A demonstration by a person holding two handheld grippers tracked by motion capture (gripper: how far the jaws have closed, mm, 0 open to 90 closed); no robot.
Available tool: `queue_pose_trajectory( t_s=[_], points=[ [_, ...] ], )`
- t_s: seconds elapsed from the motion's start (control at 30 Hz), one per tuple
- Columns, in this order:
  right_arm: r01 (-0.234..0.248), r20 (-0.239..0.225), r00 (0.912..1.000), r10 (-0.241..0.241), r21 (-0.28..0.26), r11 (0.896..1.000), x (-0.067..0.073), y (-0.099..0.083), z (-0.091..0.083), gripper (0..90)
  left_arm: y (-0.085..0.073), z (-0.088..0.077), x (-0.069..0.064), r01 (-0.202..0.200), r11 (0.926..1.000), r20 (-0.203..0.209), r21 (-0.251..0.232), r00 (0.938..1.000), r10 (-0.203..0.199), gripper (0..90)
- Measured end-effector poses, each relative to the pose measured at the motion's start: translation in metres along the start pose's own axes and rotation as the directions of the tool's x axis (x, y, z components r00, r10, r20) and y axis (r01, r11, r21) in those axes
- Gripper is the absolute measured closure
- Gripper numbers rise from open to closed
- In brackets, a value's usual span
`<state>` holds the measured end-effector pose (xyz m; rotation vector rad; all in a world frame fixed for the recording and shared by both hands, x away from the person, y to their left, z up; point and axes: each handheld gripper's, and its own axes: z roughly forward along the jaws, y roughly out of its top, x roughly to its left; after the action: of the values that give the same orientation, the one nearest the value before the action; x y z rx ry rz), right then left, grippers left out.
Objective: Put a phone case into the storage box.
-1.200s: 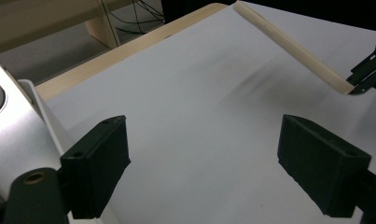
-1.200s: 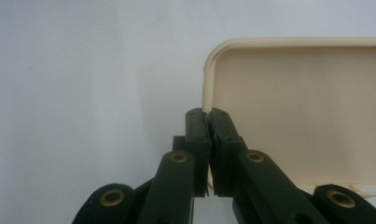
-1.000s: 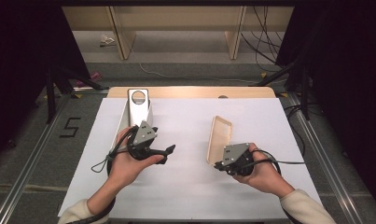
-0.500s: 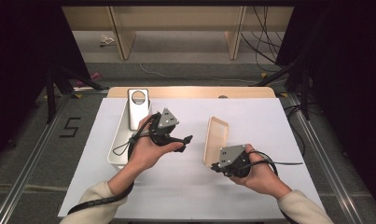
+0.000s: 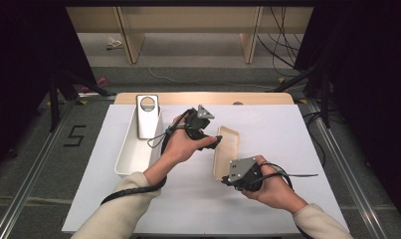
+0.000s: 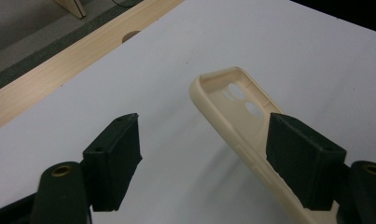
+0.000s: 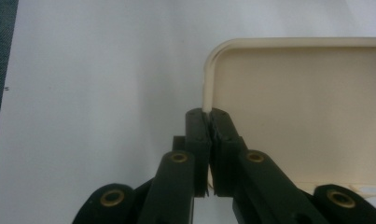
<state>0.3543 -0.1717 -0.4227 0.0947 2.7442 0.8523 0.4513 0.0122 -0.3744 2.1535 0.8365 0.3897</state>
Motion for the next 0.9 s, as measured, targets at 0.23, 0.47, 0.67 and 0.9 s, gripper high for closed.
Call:
queue_pose_trajectory(
  t_s=[0.23, 0.47, 0.67, 0.9],
  points=[
    [0.016, 0.009, 0.9998, -0.016, 0.000, 1.000, 0.001, 0.002, 0.000, 88.2, 0.007, 0.014, 0.006, 0.047, 0.9983, 0.017, 0.034, 0.9987, -0.048, 33.9],
    [0.032, 0.018, 0.9993, -0.032, 0.008, 0.999, 0.003, 0.004, 0.000, 88.2, 0.004, 0.020, 0.010, 0.117, 0.9912, 0.056, 0.063, 0.9911, -0.120, 45.2],
    [0.052, 0.030, 0.9982, -0.052, 0.008, 0.999, 0.004, 0.007, 0.000, 88.2, 0.002, 0.021, 0.010, 0.145, 0.9867, 0.078, 0.075, 0.9856, -0.150, 58.6],
    [0.056, 0.023, 0.9981, -0.056, 0.034, 0.998, 0.005, 0.006, 0.003, 88.1, 0.003, 0.016, 0.007, 0.256, 0.9661, 0.128, 0.031, 0.9576, -0.258, 70.3]
  ],
)
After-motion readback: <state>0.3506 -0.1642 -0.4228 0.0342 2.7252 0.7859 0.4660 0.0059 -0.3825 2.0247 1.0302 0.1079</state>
